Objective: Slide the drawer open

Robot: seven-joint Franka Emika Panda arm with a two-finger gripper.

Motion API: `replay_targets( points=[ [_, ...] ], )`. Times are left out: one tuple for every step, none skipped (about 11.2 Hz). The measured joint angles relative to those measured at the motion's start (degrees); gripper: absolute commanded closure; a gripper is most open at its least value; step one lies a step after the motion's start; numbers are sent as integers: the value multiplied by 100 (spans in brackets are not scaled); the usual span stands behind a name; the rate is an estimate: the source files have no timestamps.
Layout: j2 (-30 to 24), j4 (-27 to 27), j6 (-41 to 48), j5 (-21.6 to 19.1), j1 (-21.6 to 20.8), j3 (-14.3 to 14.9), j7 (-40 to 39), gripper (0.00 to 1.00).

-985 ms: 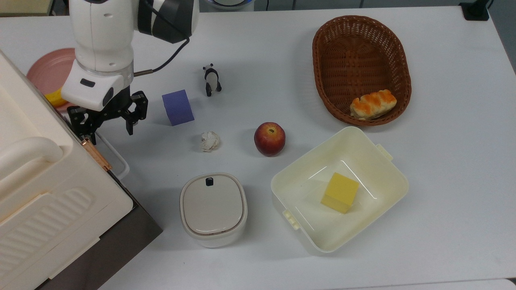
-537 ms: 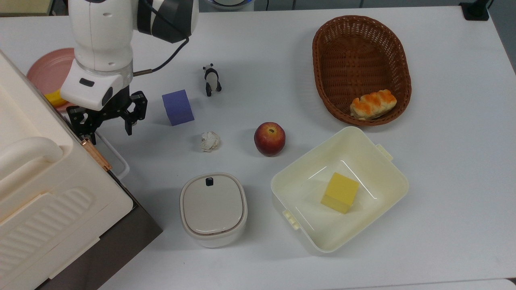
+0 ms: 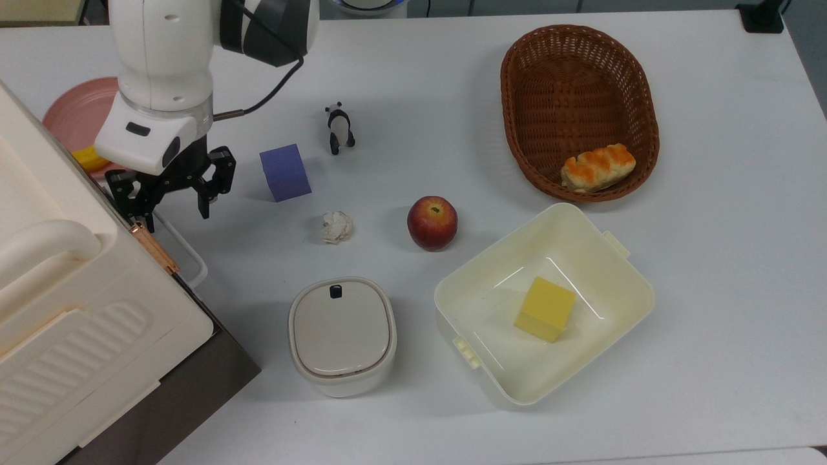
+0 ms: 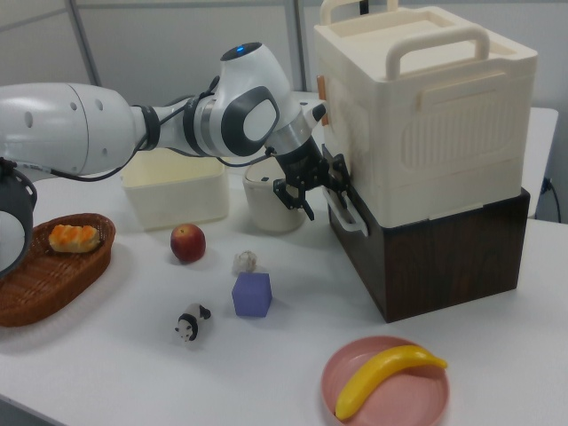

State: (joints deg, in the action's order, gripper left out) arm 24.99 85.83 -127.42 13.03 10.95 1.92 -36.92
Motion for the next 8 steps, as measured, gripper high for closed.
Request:
replay_targets(
  points=[
    [-1, -10, -1, 0, 0, -3, 6, 35],
    [0, -25, -3, 0, 2, 0, 6, 37],
    [0, -30, -4, 0, 3, 1, 6, 38],
    [0, -33, -4, 0, 3, 1, 6, 38],
    [0, -34, -4, 0, 3, 1, 6, 38],
    [1, -34, -4, 1, 3, 1, 6, 38],
    [4, -34, -4, 1, 3, 2, 6, 38],
    [7, -34, -4, 1, 3, 2, 6, 39]
  ],
)
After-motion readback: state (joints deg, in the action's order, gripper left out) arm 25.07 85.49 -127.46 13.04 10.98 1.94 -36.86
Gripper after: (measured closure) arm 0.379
